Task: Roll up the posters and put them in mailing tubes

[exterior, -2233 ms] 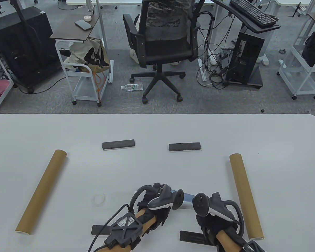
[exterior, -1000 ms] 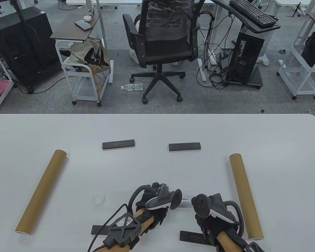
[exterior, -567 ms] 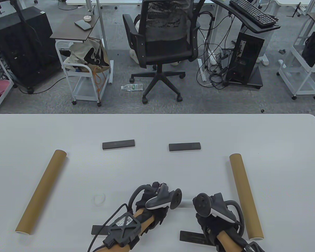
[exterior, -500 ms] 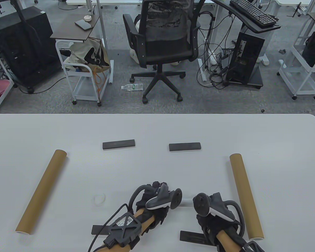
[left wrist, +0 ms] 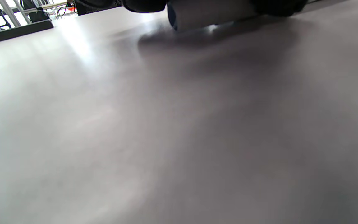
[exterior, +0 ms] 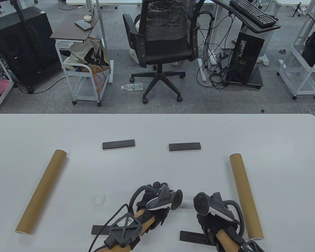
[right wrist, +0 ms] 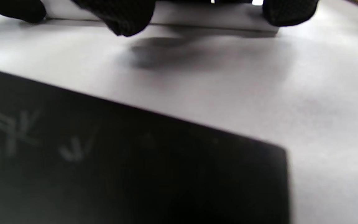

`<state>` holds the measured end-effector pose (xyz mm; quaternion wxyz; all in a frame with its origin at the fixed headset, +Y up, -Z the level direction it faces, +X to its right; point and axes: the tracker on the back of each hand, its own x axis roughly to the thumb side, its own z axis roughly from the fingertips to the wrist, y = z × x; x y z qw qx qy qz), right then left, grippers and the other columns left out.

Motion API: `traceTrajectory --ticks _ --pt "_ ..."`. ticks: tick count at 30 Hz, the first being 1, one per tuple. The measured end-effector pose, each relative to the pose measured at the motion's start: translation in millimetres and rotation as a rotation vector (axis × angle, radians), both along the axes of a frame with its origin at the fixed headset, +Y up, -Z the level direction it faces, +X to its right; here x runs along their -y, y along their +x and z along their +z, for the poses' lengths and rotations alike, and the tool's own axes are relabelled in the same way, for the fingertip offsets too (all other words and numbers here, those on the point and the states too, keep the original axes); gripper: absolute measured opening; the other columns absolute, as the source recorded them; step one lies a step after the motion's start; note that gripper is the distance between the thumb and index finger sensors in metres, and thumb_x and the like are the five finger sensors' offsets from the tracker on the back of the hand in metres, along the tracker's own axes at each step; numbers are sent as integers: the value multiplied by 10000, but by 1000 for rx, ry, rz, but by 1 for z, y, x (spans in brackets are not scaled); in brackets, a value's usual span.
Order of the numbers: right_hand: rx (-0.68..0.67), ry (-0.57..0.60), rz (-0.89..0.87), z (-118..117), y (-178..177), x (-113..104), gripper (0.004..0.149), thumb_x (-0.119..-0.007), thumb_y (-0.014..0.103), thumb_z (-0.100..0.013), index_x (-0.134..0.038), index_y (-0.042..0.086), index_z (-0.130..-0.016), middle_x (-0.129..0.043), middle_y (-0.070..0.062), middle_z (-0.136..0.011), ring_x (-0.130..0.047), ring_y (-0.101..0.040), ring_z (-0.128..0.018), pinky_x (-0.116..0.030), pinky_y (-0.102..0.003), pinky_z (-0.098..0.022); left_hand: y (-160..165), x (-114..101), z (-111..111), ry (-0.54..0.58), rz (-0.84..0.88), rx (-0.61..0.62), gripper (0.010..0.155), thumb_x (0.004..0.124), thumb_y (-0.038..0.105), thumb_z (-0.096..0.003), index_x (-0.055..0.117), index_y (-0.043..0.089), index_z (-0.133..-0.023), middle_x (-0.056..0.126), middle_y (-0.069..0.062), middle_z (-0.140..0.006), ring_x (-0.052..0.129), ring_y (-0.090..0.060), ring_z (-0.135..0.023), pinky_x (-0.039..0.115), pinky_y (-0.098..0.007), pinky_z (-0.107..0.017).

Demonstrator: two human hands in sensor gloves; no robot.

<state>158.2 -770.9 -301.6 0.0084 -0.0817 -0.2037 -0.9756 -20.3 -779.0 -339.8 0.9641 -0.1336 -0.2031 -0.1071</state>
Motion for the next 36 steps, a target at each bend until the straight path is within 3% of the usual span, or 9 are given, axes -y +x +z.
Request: traceTrajectory --ticks 2,5,8,15,19,23,27,31,36 --pt "0 -18 12 1 -1 -2 632 -722 309 -502 -354 227 -1009 -354 -107 -1073 -333 -423 -1010 -497 -662 -648 -1 0 0 5 2 3 505 708 473 -439 581 351 -913 546 -23 -1114 634 -331 -1040 604 -567 -717" --pt "-13 88 -44 4 -1 -11 620 -730 306 -494 -393 226 -1008 -375 -137 -1065 -385 -447 -989 -522 -653 -640 0 -2 1 23 -18 25 472 694 451 -438 634 348 -895 581 -11 -1108 652 -326 -1039 611 -570 -716" --pt "-8 85 -45 4 -1 -11 568 -731 299 -492 -485 196 -993 -476 -147 -1039 -456 -455 -967 -546 -650 -628 1 -4 2 13 -7 34 468 682 439 -437 655 343 -895 584 -13 -1108 648 -329 -1041 607 -573 -717" --pt "-4 56 -4 2 -1 -5 586 -728 302 -494 -444 210 -999 -441 -127 -1050 -425 -438 -983 -541 -647 -628 -1 -1 -1 7 27 28 501 726 456 -434 624 330 -909 572 -18 -1108 650 -327 -1038 609 -571 -715" --pt "10 142 -81 5 6 -19 611 -738 317 -489 -419 231 -1003 -415 -139 -1057 -425 -450 -978 -550 -641 -625 -7 -13 -3 2 65 28 477 708 452 -433 643 345 -893 575 -11 -1112 654 -333 -1039 609 -574 -717" --pt "81 317 -175 10 20 -44 691 -764 375 -473 -352 245 -1012 -371 -146 -1068 -409 -459 -977 -568 -628 -612 -21 -41 -8 -24 170 26 473 708 454 -435 627 393 -897 604 -8 -1111 717 -340 -1021 625 -585 -711" --pt "147 399 -302 15 42 -59 627 -772 388 -463 -495 189 -989 -505 -176 -1028 -499 -469 -947 -598 -633 -589 -40 -64 -14 -83 320 83 468 714 456 -437 640 437 -898 776 41 -1025 907 -272 -910 709 -571 -674" --pt "124 329 -584 11 64 -58 548 -770 390 -464 -629 133 -927 -769 -195 -840 -778 -466 -751 -714 -598 -498 -60 -79 -18 -113 486 71 465 733 436 -440 663 433 -899 899 55 -871 1023 -222 -719 781 -535 -620" --pt "82 277 -831 9 68 -54 561 -784 393 -465 -618 125 -929 -774 -190 -788 -807 -457 -688 -721 -593 -468 -74 -87 -22 -209 747 65 469 754 426 -440 690 443 -904 920 45 -817 1034 -218 -617 805 -514 -594"
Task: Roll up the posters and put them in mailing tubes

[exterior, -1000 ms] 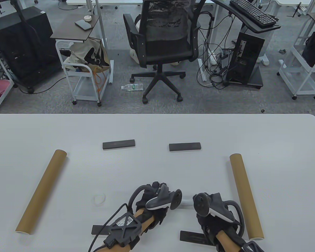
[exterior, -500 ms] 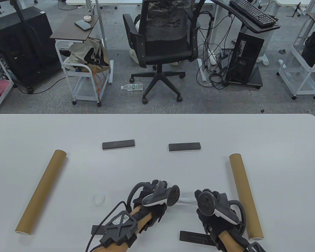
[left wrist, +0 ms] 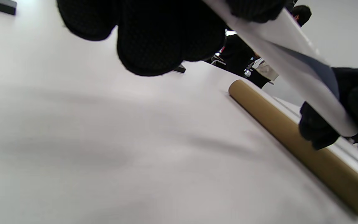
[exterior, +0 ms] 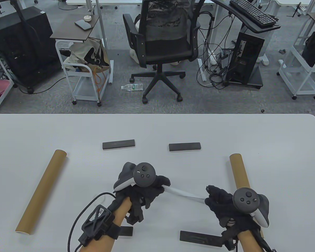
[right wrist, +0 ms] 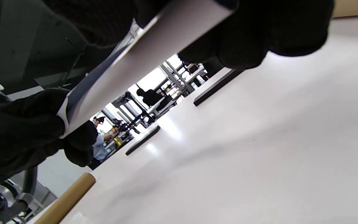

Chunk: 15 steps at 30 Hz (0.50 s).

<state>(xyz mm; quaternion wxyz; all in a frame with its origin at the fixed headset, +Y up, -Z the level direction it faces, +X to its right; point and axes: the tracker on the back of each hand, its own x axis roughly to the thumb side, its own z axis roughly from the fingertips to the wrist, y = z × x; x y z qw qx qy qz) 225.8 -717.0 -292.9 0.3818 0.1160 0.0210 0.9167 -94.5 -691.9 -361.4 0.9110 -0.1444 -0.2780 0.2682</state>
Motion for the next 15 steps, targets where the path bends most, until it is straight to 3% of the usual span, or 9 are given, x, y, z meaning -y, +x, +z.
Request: traceTrajectory --ticks 6,10,13,15 --pt "67 135 -153 7 3 -12 473 -795 357 -452 -709 129 -856 -846 -157 -672 -889 -412 -538 -776 -542 -372 -16 4 -8 -193 402 -11 470 750 461 -447 700 408 -911 932 36 -776 1037 -223 -568 811 -500 -575" --pt "73 132 -259 9 6 -13 443 -792 356 -455 -744 119 -826 -869 -156 -632 -918 -391 -457 -797 -514 -313 -19 10 -9 -361 753 -27 489 749 500 -451 702 382 -923 930 5 -810 1039 -266 -620 781 -525 -597" --pt "53 99 -295 8 3 -9 429 -781 350 -460 -754 116 -819 -869 -159 -625 -918 -387 -443 -795 -512 -303 -11 10 -4 -398 741 12 638 741 529 -455 489 389 -1024 794 -12 -958 964 -292 -761 735 -545 -635" --pt "30 87 -291 8 0 -8 424 -769 349 -468 -752 116 -821 -867 -159 -628 -917 -386 -446 -794 -511 -304 -5 8 -1 -348 711 13 637 731 510 -461 438 408 -1018 729 -5 -1007 947 -275 -788 738 -536 -637"
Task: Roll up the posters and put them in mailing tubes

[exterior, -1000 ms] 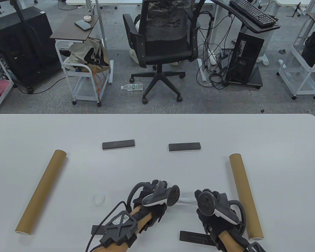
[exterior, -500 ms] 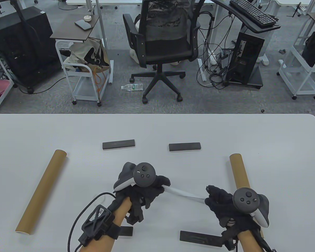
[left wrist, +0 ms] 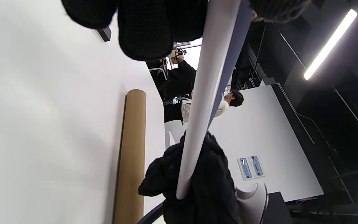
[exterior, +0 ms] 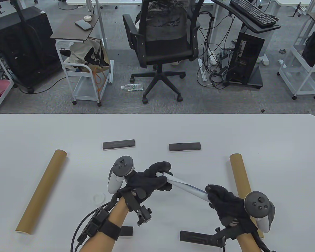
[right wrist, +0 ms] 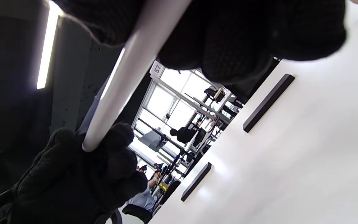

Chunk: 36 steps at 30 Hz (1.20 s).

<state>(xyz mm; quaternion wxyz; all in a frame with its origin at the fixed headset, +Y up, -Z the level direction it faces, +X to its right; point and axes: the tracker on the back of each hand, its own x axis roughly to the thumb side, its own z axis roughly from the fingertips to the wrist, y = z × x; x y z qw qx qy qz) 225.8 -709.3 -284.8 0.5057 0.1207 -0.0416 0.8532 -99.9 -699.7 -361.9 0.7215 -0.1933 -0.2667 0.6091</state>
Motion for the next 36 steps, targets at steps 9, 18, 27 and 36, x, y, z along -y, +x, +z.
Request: traceTrajectory --ticks 9,18,27,36 --pt "7 51 10 4 -8 2 516 -792 428 -451 -709 124 -860 -834 -162 -679 -893 -396 -492 -775 -519 -339 7 -1 10 35 31 -200 521 691 451 -462 515 318 -934 796 7 -886 1011 -200 -624 797 -489 -576" --pt "53 232 185 11 -19 -11 481 -830 352 -432 -726 122 -842 -845 -166 -655 -912 -389 -448 -787 -522 -307 1 0 6 -1 59 -248 463 721 483 -454 633 311 -874 865 5 -833 1039 -222 -587 810 -499 -551" --pt "-81 22 -2 -2 -6 1 452 -824 355 -444 -767 106 -816 -886 -166 -591 -940 -373 -377 -807 -506 -253 0 -14 5 170 -27 -89 428 795 464 -430 736 398 -849 808 -20 -957 1028 -247 -662 806 -514 -559" --pt "-88 -21 -45 -4 -1 3 459 -827 355 -448 -765 97 -822 -883 -179 -599 -930 -388 -382 -795 -514 -256 3 -20 4 200 -94 -17 438 813 376 -447 746 353 -878 864 -38 -888 1070 -201 -603 856 -468 -519"
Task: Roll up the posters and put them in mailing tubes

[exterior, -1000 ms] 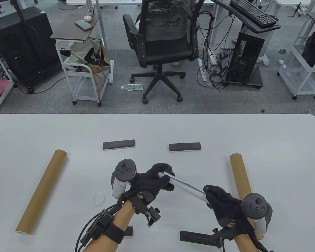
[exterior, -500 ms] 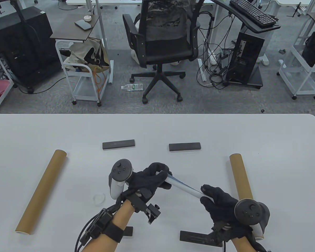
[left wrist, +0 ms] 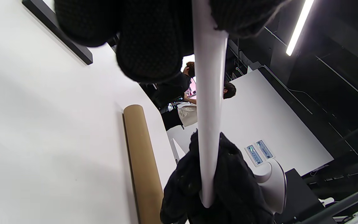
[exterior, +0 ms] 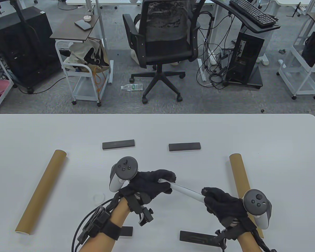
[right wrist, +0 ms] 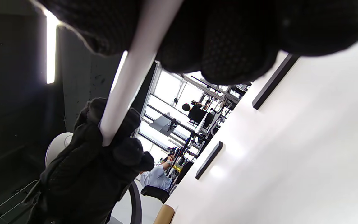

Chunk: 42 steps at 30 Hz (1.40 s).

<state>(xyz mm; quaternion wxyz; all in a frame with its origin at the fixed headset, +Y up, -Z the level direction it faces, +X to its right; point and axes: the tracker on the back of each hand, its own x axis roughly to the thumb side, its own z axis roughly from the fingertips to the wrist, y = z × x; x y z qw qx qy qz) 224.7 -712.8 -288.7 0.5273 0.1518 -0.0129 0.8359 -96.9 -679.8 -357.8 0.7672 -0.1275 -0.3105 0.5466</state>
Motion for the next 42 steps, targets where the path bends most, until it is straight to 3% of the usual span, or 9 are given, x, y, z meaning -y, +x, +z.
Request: traceTrajectory --ticks 7,11,15,20,29,32,35,37,42 --pt "56 156 196 6 0 -13 538 -835 369 -442 -685 111 -889 -825 -192 -696 -902 -413 -467 -773 -544 -321 -3 2 -1 -30 -15 -126 435 790 387 -443 741 337 -872 896 -37 -830 1075 -190 -542 865 -463 -489" --pt "79 143 101 5 2 -12 503 -833 345 -441 -706 111 -867 -846 -181 -655 -923 -387 -421 -792 -524 -285 -1 1 1 -25 -8 -137 441 776 420 -448 729 358 -882 883 -32 -836 1057 -204 -568 845 -478 -503" --pt "30 24 -69 0 6 -4 472 -825 347 -447 -743 94 -837 -888 -173 -572 -951 -358 -337 -812 -499 -226 1 -5 4 68 -24 -58 479 808 416 -438 695 425 -903 667 -43 -1027 911 -267 -820 763 -526 -604" --pt "26 5 -108 -1 7 0 496 -827 366 -450 -730 89 -850 -884 -183 -592 -945 -376 -355 -805 -508 -238 0 -8 4 56 47 -105 418 809 374 -441 771 363 -857 829 -30 -879 1017 -217 -630 819 -498 -543" --pt "98 64 -91 3 8 -8 504 -832 334 -450 -695 97 -873 -827 -199 -688 -909 -406 -447 -778 -535 -304 -1 -9 5 81 55 -172 419 788 377 -441 765 331 -857 848 -24 -865 1034 -201 -593 839 -484 -521" --pt "211 160 22 8 16 -20 526 -838 349 -445 -693 81 -875 -810 -222 -704 -887 -438 -472 -757 -563 -320 -3 -9 4 63 90 -198 419 783 368 -443 760 319 -858 849 -32 -855 1034 -193 -572 840 -481 -515" --pt "481 309 378 21 29 -39 534 -835 357 -444 -698 77 -878 -803 -229 -714 -878 -453 -498 -749 -578 -340 -16 -11 1 43 110 -309 418 780 364 -445 757 313 -859 849 -36 -848 1031 -189 -565 841 -477 -512" --pt "653 155 633 22 37 -40 580 -835 387 -443 -663 102 -917 -740 -227 -798 -832 -466 -596 -723 -592 -410 -26 -11 0 24 131 -400 415 775 367 -443 755 318 -855 846 -35 -847 1028 -189 -565 839 -480 -509" --pt "741 -326 932 1 59 -4 797 -831 490 -440 -422 122 -1017 -480 -241 -985 -624 -511 -804 -617 -622 -535 -38 -11 -4 -36 191 -450 415 772 367 -448 750 313 -859 839 -40 -851 1023 -195 -571 832 -484 -512"
